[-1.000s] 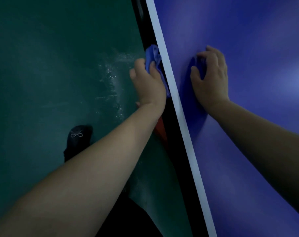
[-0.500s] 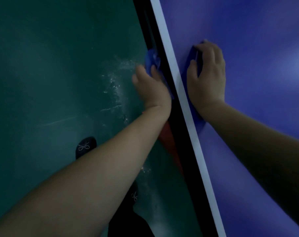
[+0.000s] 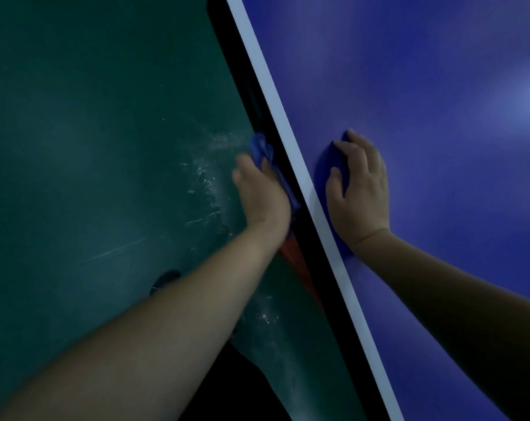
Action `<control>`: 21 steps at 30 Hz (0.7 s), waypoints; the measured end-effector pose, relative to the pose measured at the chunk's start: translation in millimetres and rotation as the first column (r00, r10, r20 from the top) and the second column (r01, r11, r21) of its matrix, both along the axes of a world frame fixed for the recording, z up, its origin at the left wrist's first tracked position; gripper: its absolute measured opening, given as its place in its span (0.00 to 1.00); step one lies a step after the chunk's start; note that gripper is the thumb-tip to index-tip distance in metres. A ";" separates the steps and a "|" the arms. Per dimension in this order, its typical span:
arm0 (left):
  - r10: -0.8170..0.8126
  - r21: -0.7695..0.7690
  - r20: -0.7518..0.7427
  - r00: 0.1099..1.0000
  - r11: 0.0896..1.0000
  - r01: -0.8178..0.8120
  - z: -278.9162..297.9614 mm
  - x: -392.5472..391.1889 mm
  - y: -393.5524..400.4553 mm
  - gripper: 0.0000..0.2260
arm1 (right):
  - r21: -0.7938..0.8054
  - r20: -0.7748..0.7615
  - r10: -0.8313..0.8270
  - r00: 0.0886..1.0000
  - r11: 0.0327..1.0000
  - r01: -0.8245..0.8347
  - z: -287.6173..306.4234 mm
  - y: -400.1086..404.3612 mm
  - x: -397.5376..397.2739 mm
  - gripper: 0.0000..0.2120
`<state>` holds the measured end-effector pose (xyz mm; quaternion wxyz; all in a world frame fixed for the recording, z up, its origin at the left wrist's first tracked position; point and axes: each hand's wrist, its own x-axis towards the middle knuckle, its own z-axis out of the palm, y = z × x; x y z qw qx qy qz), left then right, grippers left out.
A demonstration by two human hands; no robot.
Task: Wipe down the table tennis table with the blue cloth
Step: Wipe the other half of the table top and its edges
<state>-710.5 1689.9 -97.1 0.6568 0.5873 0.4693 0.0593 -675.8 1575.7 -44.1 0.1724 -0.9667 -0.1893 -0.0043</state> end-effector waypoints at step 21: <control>0.054 0.185 0.229 0.972 0.978 -0.098 2.9 52.1 56.6 0.05 | 0.134 -0.012 -0.031 0.999 0.990 0.033 4.4 73.2 73.1 0.17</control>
